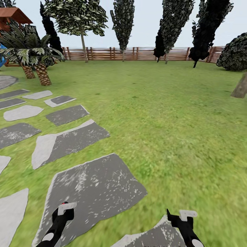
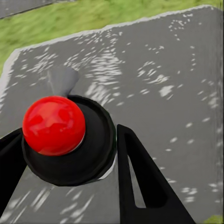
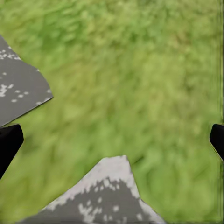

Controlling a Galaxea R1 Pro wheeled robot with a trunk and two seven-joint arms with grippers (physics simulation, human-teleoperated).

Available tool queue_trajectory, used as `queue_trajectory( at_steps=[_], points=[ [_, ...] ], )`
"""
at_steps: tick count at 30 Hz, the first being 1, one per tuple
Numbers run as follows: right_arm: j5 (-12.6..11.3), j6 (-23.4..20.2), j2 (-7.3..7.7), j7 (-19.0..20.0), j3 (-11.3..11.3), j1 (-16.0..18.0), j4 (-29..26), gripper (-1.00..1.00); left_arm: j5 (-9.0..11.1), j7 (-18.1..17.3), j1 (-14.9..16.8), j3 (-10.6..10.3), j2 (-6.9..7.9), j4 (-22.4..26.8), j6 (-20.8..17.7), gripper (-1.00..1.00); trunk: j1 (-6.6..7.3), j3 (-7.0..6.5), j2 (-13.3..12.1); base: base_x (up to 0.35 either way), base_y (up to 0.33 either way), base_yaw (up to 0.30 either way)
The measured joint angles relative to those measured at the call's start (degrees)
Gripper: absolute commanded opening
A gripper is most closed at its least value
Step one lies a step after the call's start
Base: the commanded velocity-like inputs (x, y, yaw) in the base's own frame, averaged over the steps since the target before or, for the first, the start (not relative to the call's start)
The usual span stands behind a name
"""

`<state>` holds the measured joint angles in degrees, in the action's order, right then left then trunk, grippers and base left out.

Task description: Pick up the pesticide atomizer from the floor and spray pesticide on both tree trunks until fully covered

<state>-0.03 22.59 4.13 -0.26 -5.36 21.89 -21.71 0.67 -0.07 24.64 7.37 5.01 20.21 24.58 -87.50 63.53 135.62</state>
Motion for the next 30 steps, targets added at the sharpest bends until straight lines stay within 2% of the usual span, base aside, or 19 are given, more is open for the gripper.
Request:
queue_trajectory(
  at_steps=[30],
  points=[
    [0.0, 0.0, 0.00, 0.0, 0.0, 0.0, 0.0, 1.00, 0.0, 0.1, 0.0, 0.0, 0.00, 0.0, -0.1, -1.00, 0.00, -0.83, 0.0, 0.000, 0.000, -0.300]
  ],
)
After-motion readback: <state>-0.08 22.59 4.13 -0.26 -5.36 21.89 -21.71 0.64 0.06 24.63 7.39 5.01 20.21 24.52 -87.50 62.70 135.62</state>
